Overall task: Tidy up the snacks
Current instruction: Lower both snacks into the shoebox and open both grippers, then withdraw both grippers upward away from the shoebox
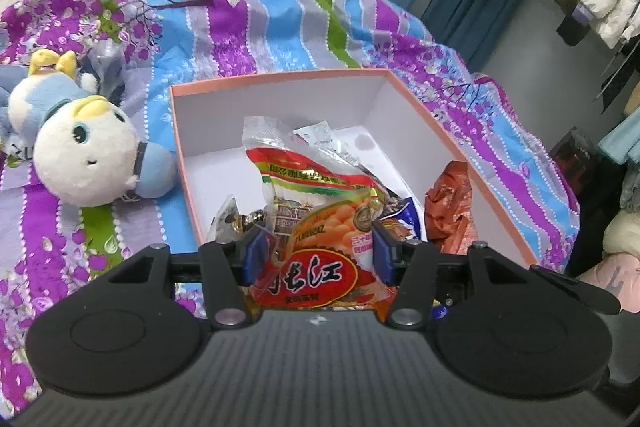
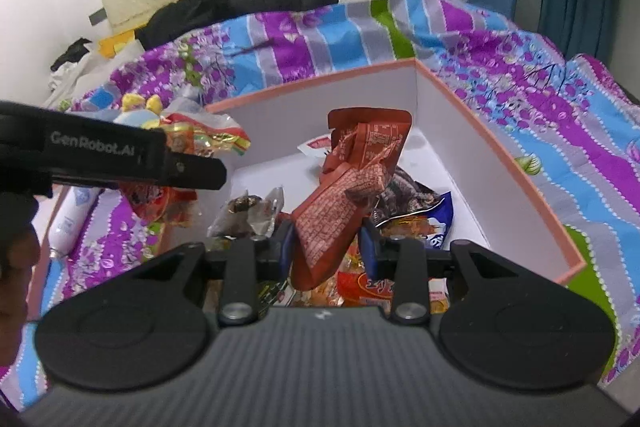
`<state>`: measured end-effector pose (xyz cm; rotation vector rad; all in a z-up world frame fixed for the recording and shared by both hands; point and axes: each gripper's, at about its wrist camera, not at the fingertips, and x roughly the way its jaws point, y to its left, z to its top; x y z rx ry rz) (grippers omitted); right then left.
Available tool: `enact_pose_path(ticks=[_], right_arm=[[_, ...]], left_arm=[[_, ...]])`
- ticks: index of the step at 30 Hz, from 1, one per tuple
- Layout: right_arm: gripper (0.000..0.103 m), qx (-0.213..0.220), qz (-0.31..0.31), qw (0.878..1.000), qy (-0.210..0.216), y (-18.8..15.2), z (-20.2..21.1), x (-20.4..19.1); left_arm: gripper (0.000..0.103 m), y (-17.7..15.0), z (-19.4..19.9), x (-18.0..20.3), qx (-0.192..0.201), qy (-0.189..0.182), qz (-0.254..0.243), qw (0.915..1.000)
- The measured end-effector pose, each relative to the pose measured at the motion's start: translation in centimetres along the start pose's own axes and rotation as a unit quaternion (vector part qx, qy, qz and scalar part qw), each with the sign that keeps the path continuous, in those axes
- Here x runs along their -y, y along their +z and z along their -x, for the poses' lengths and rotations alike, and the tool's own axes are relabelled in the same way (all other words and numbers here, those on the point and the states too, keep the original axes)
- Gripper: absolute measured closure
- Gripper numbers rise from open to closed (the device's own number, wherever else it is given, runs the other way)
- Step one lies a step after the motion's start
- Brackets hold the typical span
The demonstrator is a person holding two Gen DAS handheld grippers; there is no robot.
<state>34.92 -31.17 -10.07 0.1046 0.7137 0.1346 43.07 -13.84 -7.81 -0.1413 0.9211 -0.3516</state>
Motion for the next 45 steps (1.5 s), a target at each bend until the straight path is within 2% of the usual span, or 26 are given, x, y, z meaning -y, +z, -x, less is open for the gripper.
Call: enact_pose_path(ticks=[6,10,14,16,22,30,32,40,45], right_arm=[[0.064,-0.025,-0.018,1.0,0.0,0.1,-2.8,1.2],[0.064,-0.026,-0.024,0.999,-0.018,0.0,-3.3,1.4],[0.045,-0.022,-0.027,0.999,-0.027,0.0,-2.7,1.4],[0.045,-0.017,-0.027,0.999,-0.026,0.1,-2.2,1.2],[0.045,0.01,-0.024,0.999,-0.023,0.6,1.0,0.2],[0.045,0.055,-0.013,0.998,-0.013,1.4,6.4,-1.8],[0.045,0.057,-0.003,0.998,-0.022,1.6,7.7,-2.4],[0.045,0.088,-0.006,0.996,-0.017,1.4,12.8,-3.2],[0.045,0.104,-0.005,0.994,-0.013,0.8,15.4,-3.8]], left_arm=[[0.043,0.6,-3.0,-0.8,-0.023,-0.002,0.005,0.9997],[0.035,0.8,-3.4,-1.2,-0.02,0.003,0.006,0.9998],[0.029,0.9,-2.5,-1.3,-0.009,0.012,0.0,0.9999],[0.029,0.9,-1.7,-1.5,-0.005,0.012,0.004,0.9999],[0.028,0.8,2.9,-0.7,0.027,0.016,-0.011,0.9995],[0.028,-0.2,11.1,1.1,0.076,0.016,-0.021,0.9968],[0.028,-0.6,13.1,1.4,0.087,0.017,-0.024,0.9958],[0.028,-2.9,19.5,2.5,0.121,0.018,-0.028,0.9921],[0.028,-4.7,22.1,2.9,0.134,0.018,-0.03,0.9903]])
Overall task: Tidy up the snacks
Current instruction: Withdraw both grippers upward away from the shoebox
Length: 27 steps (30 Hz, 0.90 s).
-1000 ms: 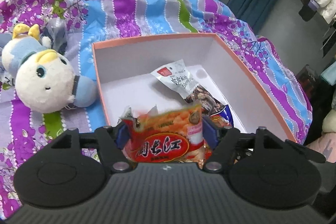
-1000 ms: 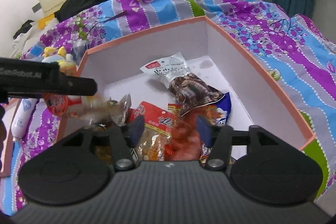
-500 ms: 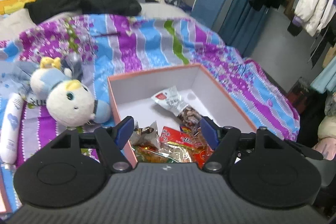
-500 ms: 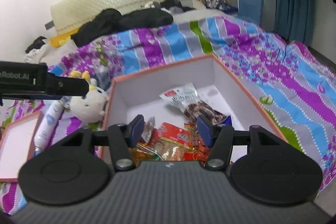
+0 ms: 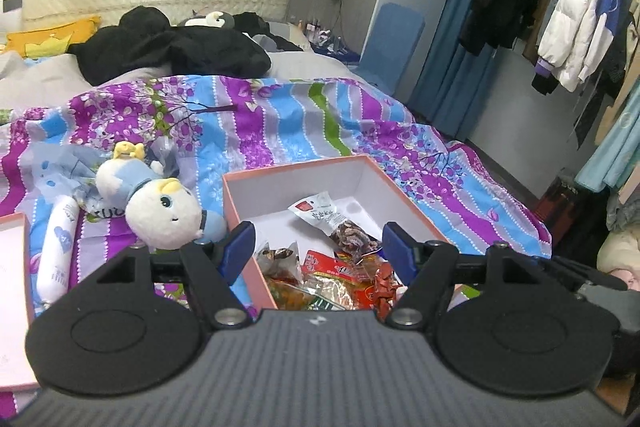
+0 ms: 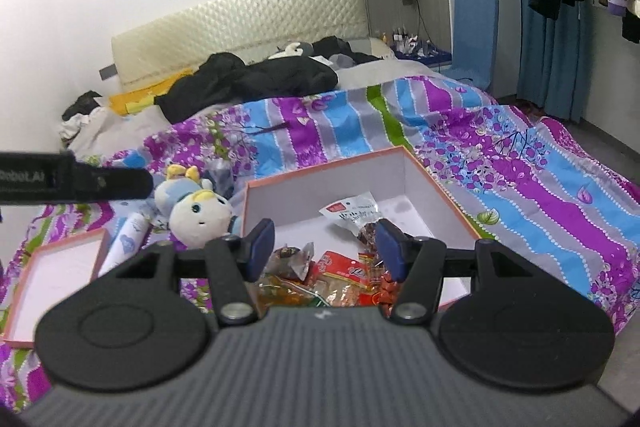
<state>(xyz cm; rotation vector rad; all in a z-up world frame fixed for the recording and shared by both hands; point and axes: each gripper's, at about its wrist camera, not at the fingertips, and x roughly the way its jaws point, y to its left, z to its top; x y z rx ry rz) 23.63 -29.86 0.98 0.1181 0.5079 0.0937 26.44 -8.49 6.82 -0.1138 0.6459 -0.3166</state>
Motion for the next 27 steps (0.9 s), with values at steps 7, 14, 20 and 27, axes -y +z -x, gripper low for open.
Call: enact_pose_path(ticks=[7,14,20,27], right_arm=[[0.045,0.017,-0.005,1.0,0.002,-0.8,3.0,-0.4],[0.045,0.026,-0.008,1.0,0.005,-2.0,4.3,-1.0],[0.045,0.027,-0.012,1.0,0.009,-3.3,5.2,-1.2],[0.045,0.033,-0.011,0.999,-0.002,-4.6,6.6,-1.4]], left_arm=[[0.028,-1.8,2.9,0.0,0.01,-0.006,0.005,0.9999],[0.028,-3.5,4.0,-0.1,0.013,-0.01,0.009,0.9998],[0.028,-4.7,4.9,-0.1,0.017,-0.001,-0.004,0.9998],[0.028,-6.0,6.4,-0.7,0.033,0.012,-0.016,0.9992]])
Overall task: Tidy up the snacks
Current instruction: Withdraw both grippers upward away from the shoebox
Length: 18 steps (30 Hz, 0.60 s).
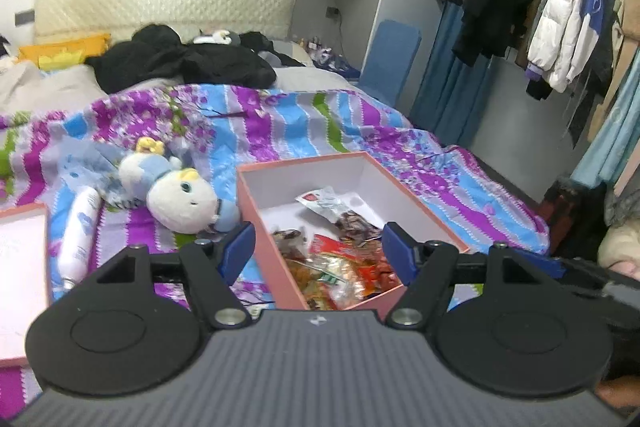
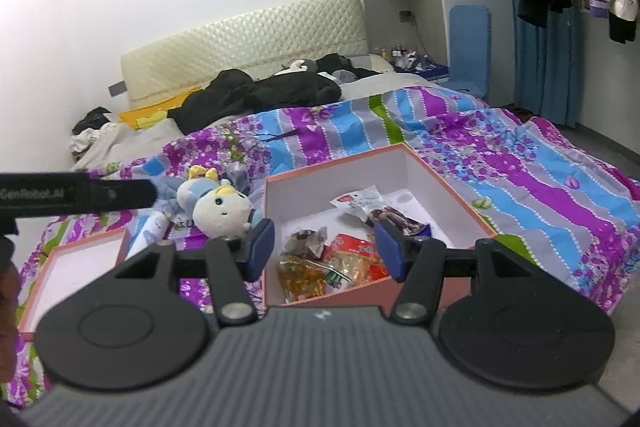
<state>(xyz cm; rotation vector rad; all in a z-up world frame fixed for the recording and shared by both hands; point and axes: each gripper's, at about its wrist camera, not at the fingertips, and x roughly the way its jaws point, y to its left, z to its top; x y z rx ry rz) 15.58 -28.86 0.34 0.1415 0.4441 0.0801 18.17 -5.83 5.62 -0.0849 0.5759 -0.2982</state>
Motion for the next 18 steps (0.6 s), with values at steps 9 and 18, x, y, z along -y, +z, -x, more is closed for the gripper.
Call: enact_pose_path(ticks=[9,18], right_arm=[[0.045,0.003,-0.008,1.0,-0.012,-2.0,2.5,0.5],[0.045,-0.007,-0.009,1.0,-0.018,-3.6,2.3,0.5]], left_arm=[[0.028,-2.6,1.6,-0.5,-0.008,0.002,0.007,0.9999],[0.028,-5.0,1.5,-0.1,-0.025,-0.007,0.014,0.9996]])
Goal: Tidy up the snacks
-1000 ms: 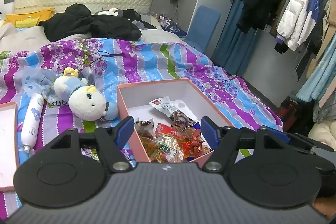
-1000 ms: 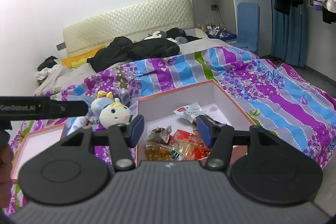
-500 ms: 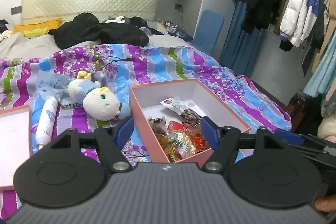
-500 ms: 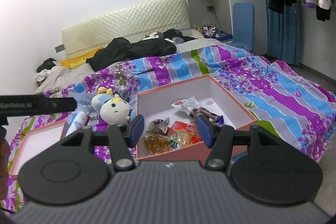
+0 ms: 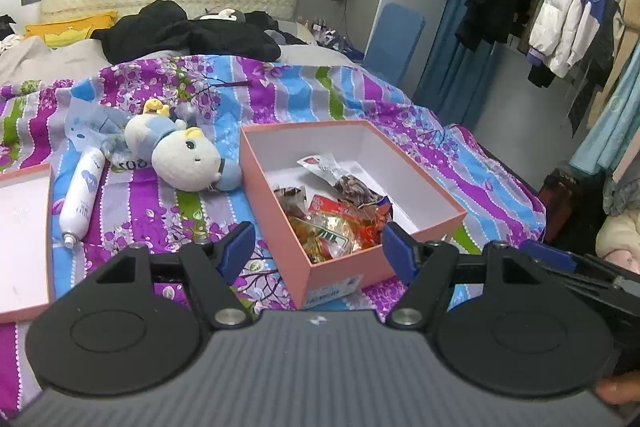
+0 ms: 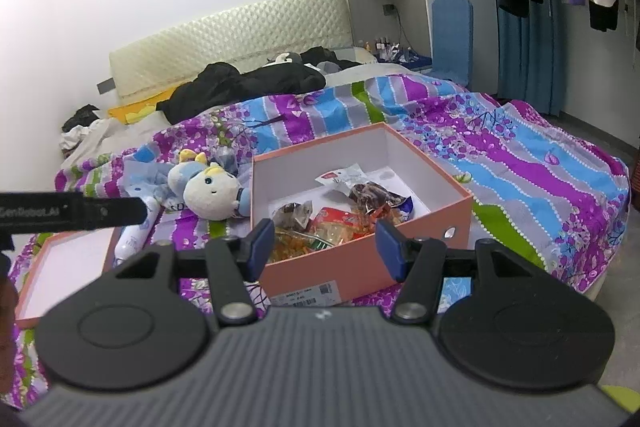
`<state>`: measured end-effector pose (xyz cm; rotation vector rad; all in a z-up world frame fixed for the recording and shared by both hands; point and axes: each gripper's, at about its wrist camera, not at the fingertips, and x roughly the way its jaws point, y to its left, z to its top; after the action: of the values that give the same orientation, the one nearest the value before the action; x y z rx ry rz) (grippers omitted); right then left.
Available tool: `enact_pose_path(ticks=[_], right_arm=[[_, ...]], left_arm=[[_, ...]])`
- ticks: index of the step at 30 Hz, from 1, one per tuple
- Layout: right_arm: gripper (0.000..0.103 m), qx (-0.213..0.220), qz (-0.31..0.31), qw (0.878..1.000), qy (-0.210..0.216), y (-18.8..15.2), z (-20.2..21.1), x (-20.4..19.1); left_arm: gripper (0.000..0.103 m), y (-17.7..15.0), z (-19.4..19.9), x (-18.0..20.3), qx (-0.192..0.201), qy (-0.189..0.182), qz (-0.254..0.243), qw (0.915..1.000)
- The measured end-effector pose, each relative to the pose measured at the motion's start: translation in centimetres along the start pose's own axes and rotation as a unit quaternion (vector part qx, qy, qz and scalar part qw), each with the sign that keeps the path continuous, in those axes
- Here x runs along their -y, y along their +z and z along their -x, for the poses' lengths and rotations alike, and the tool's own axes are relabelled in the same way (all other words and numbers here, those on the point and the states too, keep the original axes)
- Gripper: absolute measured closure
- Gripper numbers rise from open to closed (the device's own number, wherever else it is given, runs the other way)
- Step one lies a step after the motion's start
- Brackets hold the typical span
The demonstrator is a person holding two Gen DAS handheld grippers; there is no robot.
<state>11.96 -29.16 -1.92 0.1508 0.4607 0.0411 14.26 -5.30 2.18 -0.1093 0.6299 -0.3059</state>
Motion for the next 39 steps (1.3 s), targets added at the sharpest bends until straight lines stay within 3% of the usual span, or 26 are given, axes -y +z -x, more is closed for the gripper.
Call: enact_pose_path(ticks=[14,25,26,27,30,39], right_arm=[[0.045,0.002,0.003,1.0,-0.006,-0.06,-0.11,-0.12],[0.045,0.012,-0.005,1.0,-0.021,0.04,-0.02,0.47],[0.043,0.011,-0.005,1.0,-0.022,0.05,-0.12,0.5],[0.026,0.01,-0.005,1.0,-0.023,0.07,-0.21,0.55],[0.0,0.018,-0.006,0.999,-0.026,0.03,-0.22,0.68],[0.0,0.009,-0.009,1.0,-0.017,0.11,-0.58,0.67]], left_arm=[[0.022,-0.34,-0.31,-0.13,-0.005,0.0,-0.009,1.0],[0.007,-0.24,-0.54,-0.06,-0.002,0.013,-0.014,0.9998],[0.006,-0.21,-0.44,-0.09,0.0,0.014,-0.013,0.9998],[0.005,-0.17,-0.42,-0.14,0.001,0.013,-0.012,0.9998],[0.003,0.04,-0.32,-0.23,0.002,0.007,-0.009,0.9999],[0.002,0.26,-0.51,0.23,-0.003,0.009,-0.015,0.9998]])
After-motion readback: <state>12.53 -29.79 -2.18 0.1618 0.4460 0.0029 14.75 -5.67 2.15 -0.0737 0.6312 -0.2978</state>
